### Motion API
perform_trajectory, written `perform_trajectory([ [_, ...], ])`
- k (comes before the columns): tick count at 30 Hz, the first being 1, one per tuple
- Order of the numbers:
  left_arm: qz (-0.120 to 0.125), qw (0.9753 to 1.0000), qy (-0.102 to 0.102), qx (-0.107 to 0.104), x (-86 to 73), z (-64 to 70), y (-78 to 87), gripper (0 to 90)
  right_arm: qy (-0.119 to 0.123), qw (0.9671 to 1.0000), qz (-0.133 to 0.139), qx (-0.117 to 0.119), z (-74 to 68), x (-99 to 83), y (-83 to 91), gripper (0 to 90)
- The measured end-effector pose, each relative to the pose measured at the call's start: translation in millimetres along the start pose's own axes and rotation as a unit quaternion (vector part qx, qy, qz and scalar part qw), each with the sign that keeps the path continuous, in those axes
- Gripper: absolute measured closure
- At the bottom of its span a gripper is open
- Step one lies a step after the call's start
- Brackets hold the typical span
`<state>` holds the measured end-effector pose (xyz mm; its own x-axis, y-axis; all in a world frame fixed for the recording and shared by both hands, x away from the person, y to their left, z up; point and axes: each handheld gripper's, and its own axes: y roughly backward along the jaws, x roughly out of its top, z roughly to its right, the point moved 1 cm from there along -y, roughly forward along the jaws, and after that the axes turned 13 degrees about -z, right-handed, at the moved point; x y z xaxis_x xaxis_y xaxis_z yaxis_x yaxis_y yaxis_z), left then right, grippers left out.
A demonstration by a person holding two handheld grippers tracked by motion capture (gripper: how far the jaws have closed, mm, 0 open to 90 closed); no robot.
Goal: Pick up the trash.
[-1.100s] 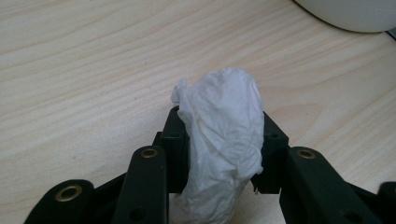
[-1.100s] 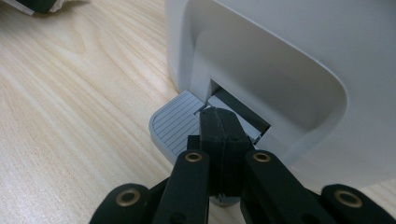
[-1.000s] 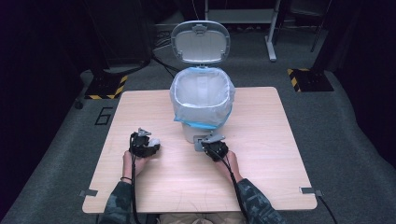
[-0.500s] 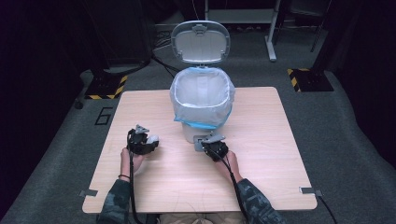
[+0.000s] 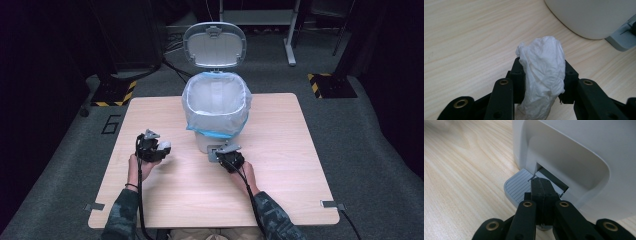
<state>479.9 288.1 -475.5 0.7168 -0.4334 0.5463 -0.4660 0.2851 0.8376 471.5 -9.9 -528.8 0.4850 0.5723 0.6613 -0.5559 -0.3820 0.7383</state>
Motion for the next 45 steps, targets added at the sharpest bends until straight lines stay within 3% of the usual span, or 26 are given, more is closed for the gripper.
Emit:
perform_trajectory([
  [15, 0.012, 0.9992, -0.037, 0.004, 31.0, 8.3, 24.2, 64.1, 0.001, 1.0, 0.0, 0.0, 0.1, 0.0, -0.1, 90.0],
  [45, 0.033, 0.9959, -0.078, 0.031, 81.5, 13.2, 77.4, 64.0, -0.004, 1.0, -0.001, 0.002, 0.2, -0.1, 0.1, 90.0],
])
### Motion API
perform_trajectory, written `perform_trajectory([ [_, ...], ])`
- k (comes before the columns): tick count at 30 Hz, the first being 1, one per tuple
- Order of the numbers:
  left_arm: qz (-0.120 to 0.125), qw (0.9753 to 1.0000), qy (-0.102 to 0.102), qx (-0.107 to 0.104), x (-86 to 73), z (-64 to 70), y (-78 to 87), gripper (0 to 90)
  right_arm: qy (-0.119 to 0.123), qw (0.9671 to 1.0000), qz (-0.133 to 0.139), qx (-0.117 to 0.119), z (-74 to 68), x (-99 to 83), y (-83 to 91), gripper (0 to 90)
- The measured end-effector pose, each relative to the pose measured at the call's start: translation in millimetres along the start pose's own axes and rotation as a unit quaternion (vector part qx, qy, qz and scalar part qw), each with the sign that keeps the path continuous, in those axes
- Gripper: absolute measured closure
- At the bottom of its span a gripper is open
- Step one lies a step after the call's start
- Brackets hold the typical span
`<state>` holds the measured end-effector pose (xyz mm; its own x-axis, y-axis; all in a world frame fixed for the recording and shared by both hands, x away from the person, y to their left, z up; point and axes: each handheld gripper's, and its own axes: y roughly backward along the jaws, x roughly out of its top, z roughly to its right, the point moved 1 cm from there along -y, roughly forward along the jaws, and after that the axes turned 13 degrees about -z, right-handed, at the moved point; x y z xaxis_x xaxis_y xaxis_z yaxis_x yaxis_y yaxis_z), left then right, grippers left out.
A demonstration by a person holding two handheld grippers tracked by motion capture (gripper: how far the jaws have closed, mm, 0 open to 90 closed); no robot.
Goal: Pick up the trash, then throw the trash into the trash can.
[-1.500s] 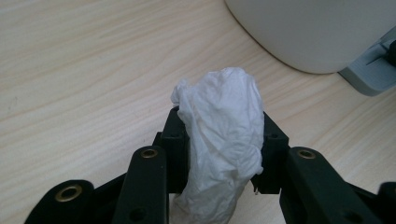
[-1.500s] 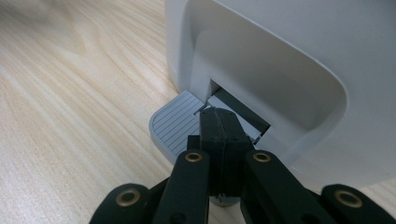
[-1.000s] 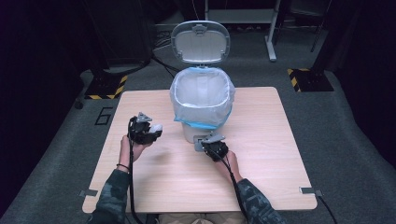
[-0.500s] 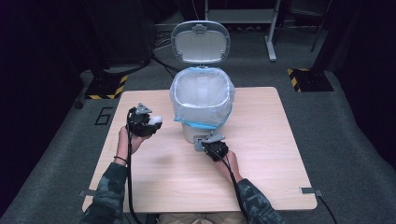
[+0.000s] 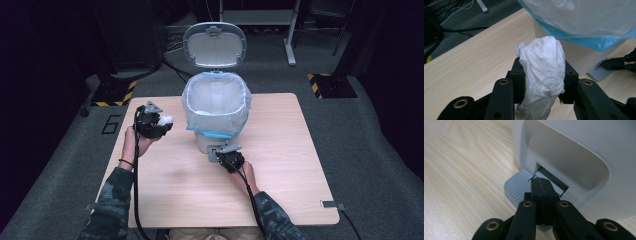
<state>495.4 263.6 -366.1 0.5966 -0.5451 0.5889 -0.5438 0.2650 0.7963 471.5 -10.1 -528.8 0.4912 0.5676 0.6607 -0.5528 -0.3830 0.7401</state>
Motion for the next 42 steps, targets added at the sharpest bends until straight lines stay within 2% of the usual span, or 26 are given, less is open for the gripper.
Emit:
perform_trajectory([
  [10, 0.001, 0.9999, -0.015, 0.0, 19.4, 1.6, 15.3, 64.1, 0.0, 1.0, 0.0, -0.001, -0.2, -0.1, 0.1, 90.0],
  [21, 0.008, 0.9993, -0.035, 0.01, 44.6, -0.3, 33.5, 64.1, -0.001, 1.0, 0.003, 0.003, -0.7, 0.1, 0.0, 90.0],
  [27, 0.01, 0.9993, -0.032, 0.013, 52.0, -2.0, 40.0, 64.1, -0.001, 1.0, 0.003, 0.003, -0.6, 0.1, -0.1, 90.0],
  [35, 0.009, 0.9987, -0.047, 0.021, 65.0, -1.6, 52.5, 64.0, 0.001, 1.0, 0.005, 0.002, -0.3, 0.1, 0.1, 90.0],
  [42, 0.015, 0.9987, -0.044, 0.02, 72.5, -2.1, 59.1, 63.9, 0.003, 1.0, 0.007, -0.001, -0.7, 0.2, -0.1, 90.0],
])
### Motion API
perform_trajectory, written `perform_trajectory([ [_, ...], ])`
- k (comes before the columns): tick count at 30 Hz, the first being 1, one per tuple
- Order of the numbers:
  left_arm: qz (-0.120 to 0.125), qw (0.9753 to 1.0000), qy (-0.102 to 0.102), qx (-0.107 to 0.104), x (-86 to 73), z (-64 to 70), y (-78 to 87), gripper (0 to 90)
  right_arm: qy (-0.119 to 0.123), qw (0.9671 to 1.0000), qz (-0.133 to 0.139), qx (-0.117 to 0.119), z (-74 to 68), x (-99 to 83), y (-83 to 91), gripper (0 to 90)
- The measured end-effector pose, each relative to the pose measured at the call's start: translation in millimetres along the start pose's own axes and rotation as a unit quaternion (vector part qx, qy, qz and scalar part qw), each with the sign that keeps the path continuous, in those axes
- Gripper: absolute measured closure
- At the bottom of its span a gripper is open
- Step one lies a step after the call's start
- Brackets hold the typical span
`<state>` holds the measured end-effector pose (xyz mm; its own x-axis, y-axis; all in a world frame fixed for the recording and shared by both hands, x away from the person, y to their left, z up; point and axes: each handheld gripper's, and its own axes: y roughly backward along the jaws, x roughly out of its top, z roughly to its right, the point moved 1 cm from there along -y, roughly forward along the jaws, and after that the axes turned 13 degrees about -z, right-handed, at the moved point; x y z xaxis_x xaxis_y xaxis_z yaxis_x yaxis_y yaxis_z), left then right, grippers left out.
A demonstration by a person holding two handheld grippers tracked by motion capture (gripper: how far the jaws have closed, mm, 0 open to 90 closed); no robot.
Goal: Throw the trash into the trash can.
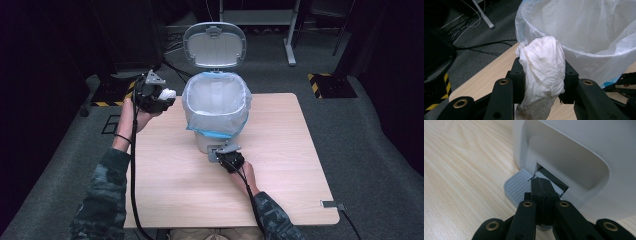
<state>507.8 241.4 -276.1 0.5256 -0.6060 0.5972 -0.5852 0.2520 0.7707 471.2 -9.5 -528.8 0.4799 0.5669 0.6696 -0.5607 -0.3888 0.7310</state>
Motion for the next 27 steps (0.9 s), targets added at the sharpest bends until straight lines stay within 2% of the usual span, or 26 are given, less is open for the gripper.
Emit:
perform_trajectory([
  [11, 0.006, 0.9999, -0.001, 0.009, 11.5, -3.1, 9.3, 63.9, 0.0, 1.0, 0.001, 0.0, 0.2, 0.1, 0.0, 90.0],
  [21, 0.014, 0.9994, -0.017, 0.024, 30.8, 0.0, 22.7, 63.9, -0.001, 1.0, 0.001, 0.0, 0.3, 0.0, 0.1, 90.0],
  [27, 0.012, 0.9993, -0.025, 0.024, 42.2, 3.4, 24.9, 63.9, 0.0, 1.0, 0.0, 0.002, 0.4, 0.0, 0.2, 90.0],
])
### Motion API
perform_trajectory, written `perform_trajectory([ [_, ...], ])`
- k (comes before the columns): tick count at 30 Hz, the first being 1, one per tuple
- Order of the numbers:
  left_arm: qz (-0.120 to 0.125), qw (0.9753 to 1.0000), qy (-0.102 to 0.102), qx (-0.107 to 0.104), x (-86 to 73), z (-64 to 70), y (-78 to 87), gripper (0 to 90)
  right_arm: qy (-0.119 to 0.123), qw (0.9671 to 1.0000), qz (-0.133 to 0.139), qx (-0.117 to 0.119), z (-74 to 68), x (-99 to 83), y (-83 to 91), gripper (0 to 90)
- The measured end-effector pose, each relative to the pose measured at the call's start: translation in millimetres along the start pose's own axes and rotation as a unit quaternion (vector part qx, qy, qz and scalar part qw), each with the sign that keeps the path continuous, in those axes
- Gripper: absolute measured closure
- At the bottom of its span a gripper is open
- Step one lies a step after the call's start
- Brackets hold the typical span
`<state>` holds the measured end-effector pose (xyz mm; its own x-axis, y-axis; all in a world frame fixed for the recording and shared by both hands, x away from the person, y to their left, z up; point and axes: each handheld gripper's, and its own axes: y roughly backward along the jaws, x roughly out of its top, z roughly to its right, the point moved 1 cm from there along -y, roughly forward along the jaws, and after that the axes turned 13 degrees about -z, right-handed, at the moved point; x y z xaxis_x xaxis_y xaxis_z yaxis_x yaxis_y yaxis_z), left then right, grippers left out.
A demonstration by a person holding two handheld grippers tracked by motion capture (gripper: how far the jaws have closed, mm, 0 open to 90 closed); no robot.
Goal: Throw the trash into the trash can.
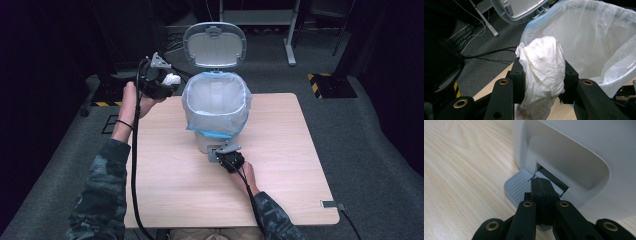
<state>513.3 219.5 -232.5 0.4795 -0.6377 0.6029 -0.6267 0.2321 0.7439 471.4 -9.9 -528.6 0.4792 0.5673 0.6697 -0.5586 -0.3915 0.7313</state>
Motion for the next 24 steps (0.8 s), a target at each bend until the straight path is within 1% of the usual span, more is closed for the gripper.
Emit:
perform_trajectory([
  [7, 0.0, 1.0, -0.004, 0.001, 10.1, 1.8, 2.5, 63.9, 0.0, 1.0, 0.0, -0.001, 0.0, 0.0, -0.1, 90.0],
  [9, 0.002, 1.0, -0.005, 0.002, 13.7, 2.8, 3.0, 63.9, 0.0, 1.0, -0.001, 0.002, 0.0, -0.1, 0.5, 90.0],
  [13, 0.001, 0.9999, -0.013, 0.001, 21.4, 5.1, 3.6, 63.9, -0.001, 1.0, -0.001, 0.002, 0.1, -0.1, 0.5, 90.0],
  [14, 0.001, 0.9999, -0.016, 0.004, 23.2, 6.1, 3.4, 64.0, -0.001, 1.0, 0.0, -0.002, 0.1, 0.0, -0.3, 90.0],
  [19, -0.001, 0.9997, -0.026, 0.001, 32.0, 10.8, 2.4, 63.9, 0.0, 1.0, -0.001, 0.002, 0.1, -0.1, 0.3, 90.0],
  [24, -0.004, 0.9995, -0.031, 0.003, 39.5, 13.3, 0.8, 63.9, 0.0, 1.0, 0.0, 0.001, 0.3, -0.1, 0.4, 90.0],
])
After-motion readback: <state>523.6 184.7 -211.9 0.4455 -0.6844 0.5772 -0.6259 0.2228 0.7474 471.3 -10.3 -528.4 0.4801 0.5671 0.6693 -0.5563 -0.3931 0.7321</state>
